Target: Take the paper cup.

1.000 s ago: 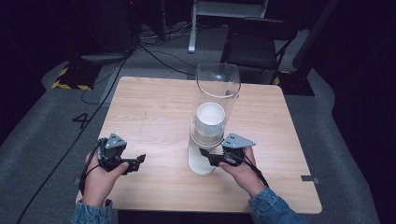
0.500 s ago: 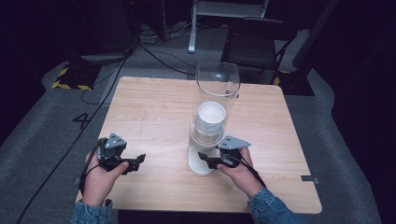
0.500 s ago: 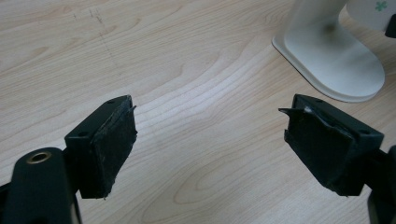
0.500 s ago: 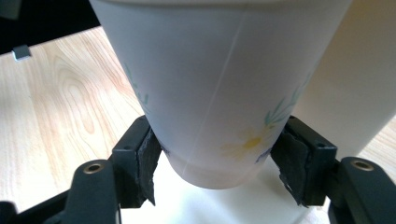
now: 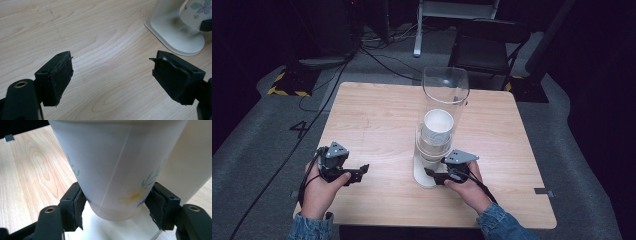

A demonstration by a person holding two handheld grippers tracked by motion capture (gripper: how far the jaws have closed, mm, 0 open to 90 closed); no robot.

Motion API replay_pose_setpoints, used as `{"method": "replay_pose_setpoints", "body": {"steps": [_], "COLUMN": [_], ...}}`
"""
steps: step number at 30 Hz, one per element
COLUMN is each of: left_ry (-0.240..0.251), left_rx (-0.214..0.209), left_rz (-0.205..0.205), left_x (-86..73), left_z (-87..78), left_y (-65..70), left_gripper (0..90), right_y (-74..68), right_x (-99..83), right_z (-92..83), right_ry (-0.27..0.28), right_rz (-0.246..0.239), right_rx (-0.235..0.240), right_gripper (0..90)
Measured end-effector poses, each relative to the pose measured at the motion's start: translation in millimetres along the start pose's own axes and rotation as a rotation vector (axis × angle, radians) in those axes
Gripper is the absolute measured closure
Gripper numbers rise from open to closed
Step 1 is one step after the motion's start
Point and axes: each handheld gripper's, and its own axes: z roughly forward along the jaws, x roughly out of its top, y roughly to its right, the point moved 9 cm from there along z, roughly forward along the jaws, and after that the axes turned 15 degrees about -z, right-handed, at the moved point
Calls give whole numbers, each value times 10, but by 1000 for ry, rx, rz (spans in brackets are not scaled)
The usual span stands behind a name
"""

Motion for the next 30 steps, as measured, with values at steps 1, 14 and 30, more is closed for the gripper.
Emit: {"method": "replay_pose_setpoints", "body": {"steps": [1, 14, 30], "left_ry": [-1, -9, -15], "left_rx": [2, -4, -14], "left_rz": [1, 4, 11], "left_x": [2, 19, 52], "left_z": [1, 37, 90], "left_y": [-2, 18, 51], "left_gripper": [166, 165, 164], "right_y": [-7, -61, -48], "right_x": [-11, -170, -257], "right_z": [0, 39, 7], "right_ry": [-4, -57, -87], "right_rz": [3, -1, -10], "right_rx": [2, 17, 7], "right_gripper": [362, 361, 361]}}
